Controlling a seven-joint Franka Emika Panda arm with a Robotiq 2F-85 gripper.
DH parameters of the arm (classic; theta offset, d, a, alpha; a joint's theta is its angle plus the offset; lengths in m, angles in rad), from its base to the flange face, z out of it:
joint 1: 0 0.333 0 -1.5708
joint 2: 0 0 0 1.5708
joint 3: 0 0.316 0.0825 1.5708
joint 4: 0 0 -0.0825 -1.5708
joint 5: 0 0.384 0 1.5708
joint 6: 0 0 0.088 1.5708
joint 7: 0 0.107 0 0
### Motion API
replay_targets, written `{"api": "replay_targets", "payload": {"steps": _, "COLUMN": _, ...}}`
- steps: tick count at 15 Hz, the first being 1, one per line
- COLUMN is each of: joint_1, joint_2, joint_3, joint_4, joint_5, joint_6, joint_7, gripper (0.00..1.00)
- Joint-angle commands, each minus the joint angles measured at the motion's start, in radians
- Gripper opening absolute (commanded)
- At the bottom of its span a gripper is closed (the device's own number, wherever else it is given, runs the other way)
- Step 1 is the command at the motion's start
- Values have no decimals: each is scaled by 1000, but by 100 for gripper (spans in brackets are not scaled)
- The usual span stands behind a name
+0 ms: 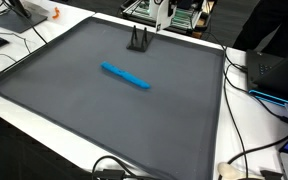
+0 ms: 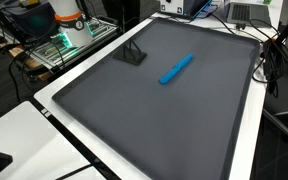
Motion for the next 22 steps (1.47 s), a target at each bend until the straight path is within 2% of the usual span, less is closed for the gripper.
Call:
{"api": "replay_targets", "payload": {"steps": 1, "joint_1": 15, "joint_2": -1, "joint_3": -14, "joint_4": 2, "joint_5": 0, "joint_6": -3, "joint_7": 0, "gripper": 4}}
{"api": "replay_targets", "payload": {"steps": 5, "joint_1": 15, "joint_2": -2, "joint_3": -14, "joint_4": 1, "joint_5": 0, "joint_6": -3, "joint_7": 0, "gripper": 4}}
{"api": "replay_targets", "payload": {"steps": 6, "joint_1": 16, "joint_2": 26, "joint_3": -13, "joint_4": 32, "joint_5": -13, "joint_6": -6, "joint_7": -41, "gripper": 1}}
{"api": "replay_targets", "payload": {"steps": 12, "joint_1": 34, "joint_2": 189, "joint_3": -18, "joint_4": 213, "joint_5": -119, "joint_6": -103, "joint_7": -205, "gripper": 1}}
{"api": "replay_targets", "payload": {"steps": 17, "joint_1": 63, "joint_2": 344, "joint_3": -41, "joint_4": 358, "joint_5": -202, "joint_6": -123, "joint_7": -252, "gripper": 1}}
{"api": "replay_targets", "payload": {"steps": 22, "joint_1": 99, "joint_2": 463, "joint_3": -80, "joint_4": 449, "joint_5": -253, "joint_6": -109, "joint_7": -224, "gripper": 1}}
